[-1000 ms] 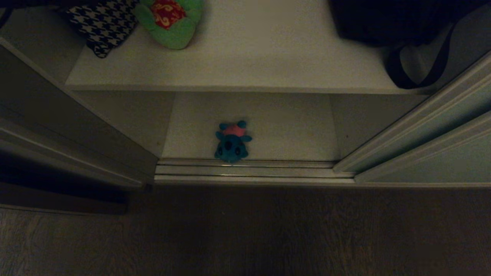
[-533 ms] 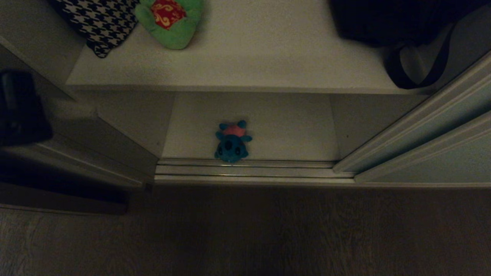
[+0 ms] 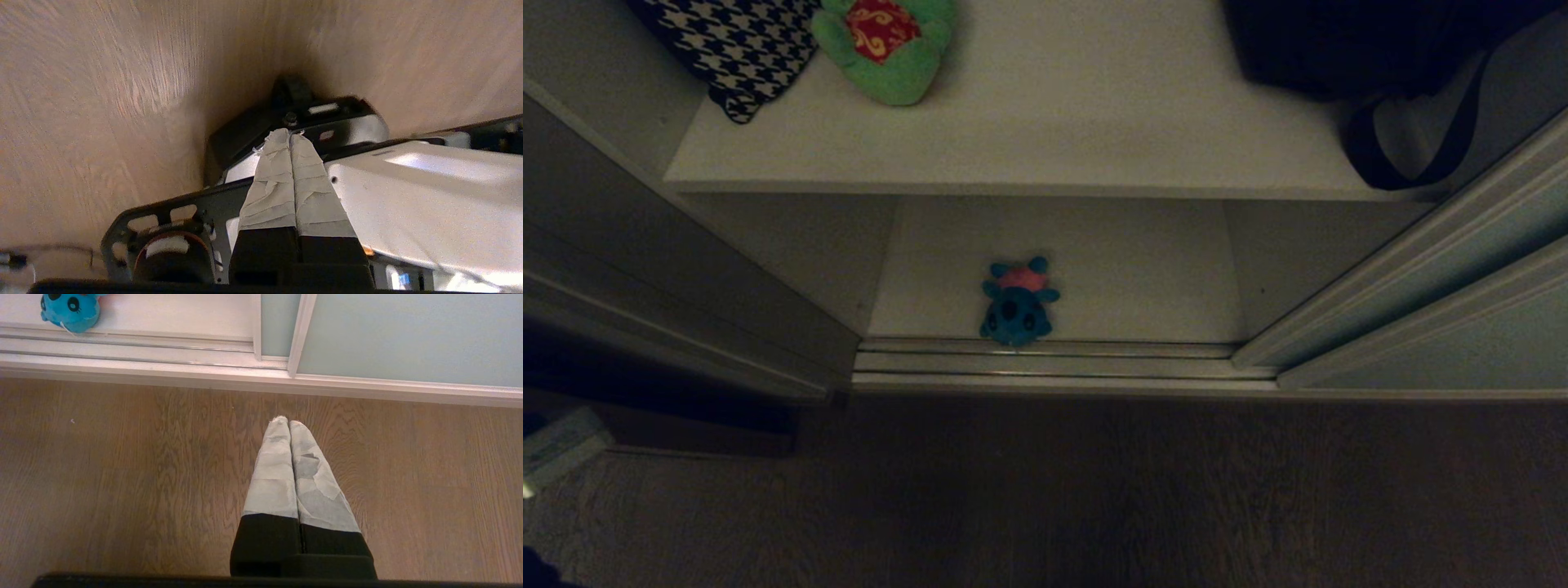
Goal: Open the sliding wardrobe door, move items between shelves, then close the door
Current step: Place the blue doll on the higher shelf
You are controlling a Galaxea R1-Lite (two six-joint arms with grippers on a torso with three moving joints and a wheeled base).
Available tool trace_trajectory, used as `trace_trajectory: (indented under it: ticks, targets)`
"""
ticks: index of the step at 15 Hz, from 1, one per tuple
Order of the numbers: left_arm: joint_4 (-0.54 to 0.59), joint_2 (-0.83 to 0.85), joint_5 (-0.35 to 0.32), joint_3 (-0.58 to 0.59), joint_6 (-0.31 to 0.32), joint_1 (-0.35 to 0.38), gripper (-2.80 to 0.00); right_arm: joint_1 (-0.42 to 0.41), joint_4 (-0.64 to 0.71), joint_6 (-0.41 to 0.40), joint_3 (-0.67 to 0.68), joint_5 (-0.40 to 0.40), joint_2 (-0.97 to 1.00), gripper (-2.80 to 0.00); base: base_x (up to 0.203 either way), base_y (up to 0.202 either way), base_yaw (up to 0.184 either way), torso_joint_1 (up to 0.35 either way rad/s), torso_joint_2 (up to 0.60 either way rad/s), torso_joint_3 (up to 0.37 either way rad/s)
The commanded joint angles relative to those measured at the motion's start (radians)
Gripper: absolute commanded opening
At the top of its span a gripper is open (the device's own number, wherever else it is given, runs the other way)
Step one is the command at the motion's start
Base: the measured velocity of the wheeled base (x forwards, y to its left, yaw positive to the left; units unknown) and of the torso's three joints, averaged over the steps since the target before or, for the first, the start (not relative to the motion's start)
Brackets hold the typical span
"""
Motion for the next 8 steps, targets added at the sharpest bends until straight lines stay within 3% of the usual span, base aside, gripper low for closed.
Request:
trace_trajectory:
  ticks: [1,6,8]
  targets:
    - [-0.084,0.153,-0.006,0.057,0.0,0.002,-2.8,0.0,-0.001,0.0,0.0,0.0,0.001,-2.8,0.0,0.0,0.0,0.0,0.0,0.0]
    - [-0.508,0.564,-0.009,0.074,0.006,0.007,-2.8,-0.002,-0.001,0.0,0.0,0.0,0.001,-2.8,0.0,0.0,0.0,0.0,0.0,0.0]
    - [-0.609,0.708,-0.01,0.026,0.008,0.008,-2.8,0.0,-0.001,0.0,0.001,0.0,0.001,-2.8,0.0,0.0,0.0,0.0,0.0,0.0]
